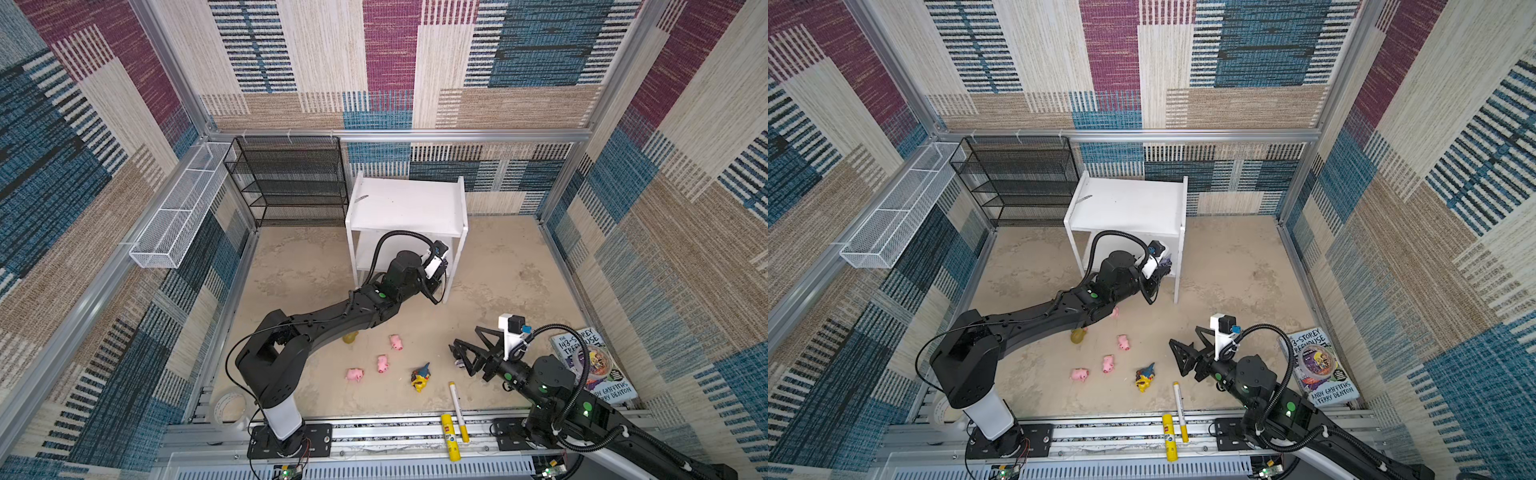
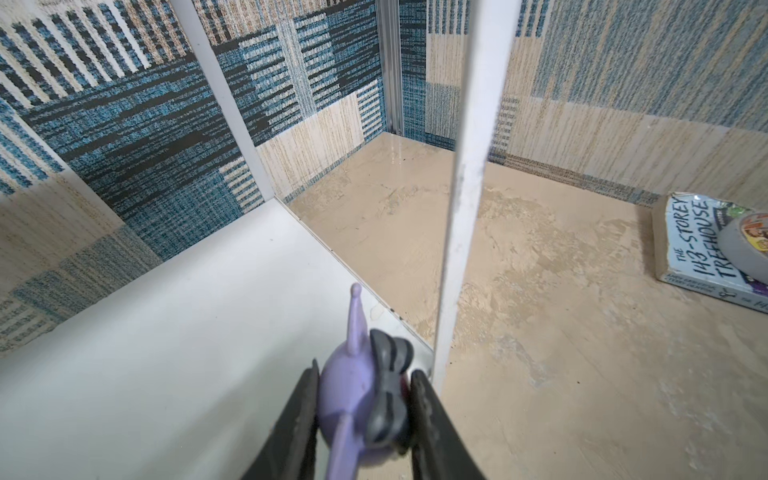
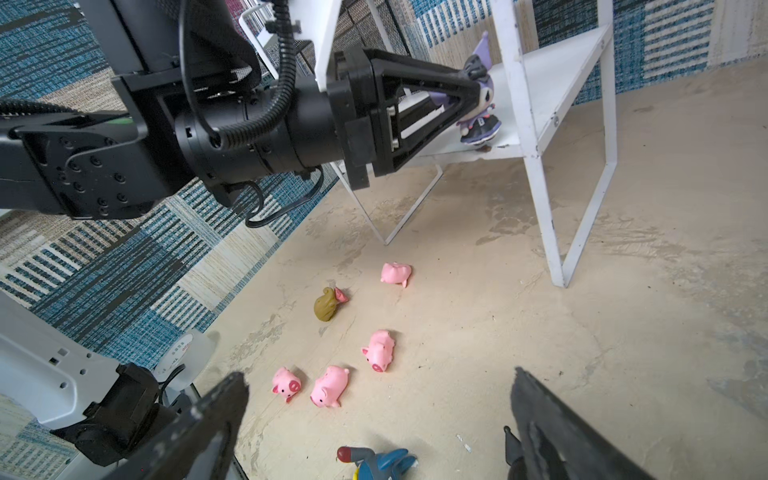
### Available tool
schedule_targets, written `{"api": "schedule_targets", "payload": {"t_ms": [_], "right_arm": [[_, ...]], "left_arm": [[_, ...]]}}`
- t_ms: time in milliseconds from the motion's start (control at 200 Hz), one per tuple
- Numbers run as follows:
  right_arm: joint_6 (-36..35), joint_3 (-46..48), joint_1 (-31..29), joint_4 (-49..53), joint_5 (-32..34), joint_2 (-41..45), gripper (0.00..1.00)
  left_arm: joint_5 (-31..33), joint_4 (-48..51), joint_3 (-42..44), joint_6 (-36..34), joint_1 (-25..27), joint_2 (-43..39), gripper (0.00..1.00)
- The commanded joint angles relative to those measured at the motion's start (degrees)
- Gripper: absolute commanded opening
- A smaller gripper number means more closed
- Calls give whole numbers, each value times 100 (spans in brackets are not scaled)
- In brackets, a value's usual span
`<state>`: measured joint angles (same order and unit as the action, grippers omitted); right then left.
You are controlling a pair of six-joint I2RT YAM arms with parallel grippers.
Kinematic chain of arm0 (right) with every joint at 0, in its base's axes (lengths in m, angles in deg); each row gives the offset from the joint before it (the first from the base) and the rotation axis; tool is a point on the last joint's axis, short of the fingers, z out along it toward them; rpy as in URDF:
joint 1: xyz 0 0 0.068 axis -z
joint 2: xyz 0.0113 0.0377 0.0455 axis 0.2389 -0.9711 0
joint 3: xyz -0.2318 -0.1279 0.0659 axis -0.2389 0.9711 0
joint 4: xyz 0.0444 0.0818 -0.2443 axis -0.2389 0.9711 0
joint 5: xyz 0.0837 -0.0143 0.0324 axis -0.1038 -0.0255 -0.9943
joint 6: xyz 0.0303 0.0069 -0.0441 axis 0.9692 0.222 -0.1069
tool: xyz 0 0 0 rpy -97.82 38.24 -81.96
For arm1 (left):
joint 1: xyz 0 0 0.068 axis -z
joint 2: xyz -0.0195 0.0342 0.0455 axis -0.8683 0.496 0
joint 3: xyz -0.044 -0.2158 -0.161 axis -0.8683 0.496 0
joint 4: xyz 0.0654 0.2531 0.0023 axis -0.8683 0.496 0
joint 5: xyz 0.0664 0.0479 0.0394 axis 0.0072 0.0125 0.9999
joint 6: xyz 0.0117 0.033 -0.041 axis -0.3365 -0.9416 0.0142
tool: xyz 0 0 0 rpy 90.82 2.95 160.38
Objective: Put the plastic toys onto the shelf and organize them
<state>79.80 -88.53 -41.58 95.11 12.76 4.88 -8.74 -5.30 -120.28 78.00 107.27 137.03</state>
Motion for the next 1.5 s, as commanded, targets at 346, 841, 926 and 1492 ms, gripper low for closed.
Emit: {"api": "schedule_targets", "payload": {"t_ms": [346,841,926,1492], "right_arm": [[-1,42,-2,-103,-23,101,100],[15,108,-6,-118,-75,255,100],[3,104,-2,-131,-84,249,100],[-10,126,-6,-150,-173,299,100]], "left_arm": [[-998,-189,-196,-419,-430,182,33],[-2293,236,-526,-961,-749,470,36],[-2247,258,-550,-1010,-754,495,38],[-1753,234,-478,-1131,-780,450,58]]}}
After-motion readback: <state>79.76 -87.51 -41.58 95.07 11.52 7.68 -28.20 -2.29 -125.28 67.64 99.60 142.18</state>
